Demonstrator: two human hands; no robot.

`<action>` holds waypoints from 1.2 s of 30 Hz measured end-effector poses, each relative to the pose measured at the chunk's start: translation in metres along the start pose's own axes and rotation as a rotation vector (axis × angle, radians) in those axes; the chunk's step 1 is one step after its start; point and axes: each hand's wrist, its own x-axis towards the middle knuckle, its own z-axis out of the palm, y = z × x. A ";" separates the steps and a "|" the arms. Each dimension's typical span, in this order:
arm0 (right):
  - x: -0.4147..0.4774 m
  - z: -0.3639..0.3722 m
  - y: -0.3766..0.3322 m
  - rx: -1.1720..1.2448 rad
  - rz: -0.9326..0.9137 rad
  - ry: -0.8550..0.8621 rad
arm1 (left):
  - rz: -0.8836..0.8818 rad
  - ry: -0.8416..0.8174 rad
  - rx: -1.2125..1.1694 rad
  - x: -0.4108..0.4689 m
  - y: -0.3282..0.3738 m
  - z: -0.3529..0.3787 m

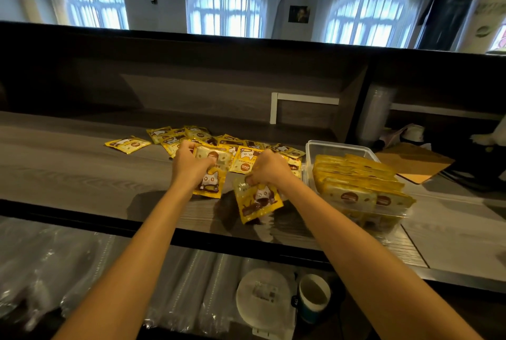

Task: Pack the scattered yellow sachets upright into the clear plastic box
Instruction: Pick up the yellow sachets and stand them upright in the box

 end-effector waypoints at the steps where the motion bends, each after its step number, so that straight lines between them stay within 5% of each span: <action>1: 0.001 -0.006 -0.003 0.042 -0.029 0.083 | 0.037 0.018 -0.004 0.000 0.005 0.000; 7: -0.007 -0.062 -0.009 0.114 -0.139 0.526 | 0.300 0.056 -0.056 -0.001 0.040 0.014; 15: -0.024 -0.123 0.043 0.187 -0.072 0.722 | 0.468 0.043 -0.140 -0.010 0.088 0.066; 26: -0.044 -0.141 0.138 0.299 0.144 0.658 | 0.488 -0.319 -0.204 -0.033 0.100 0.153; 36: -0.041 -0.129 0.158 0.025 0.169 0.285 | 0.461 -0.601 0.101 -0.028 0.079 0.164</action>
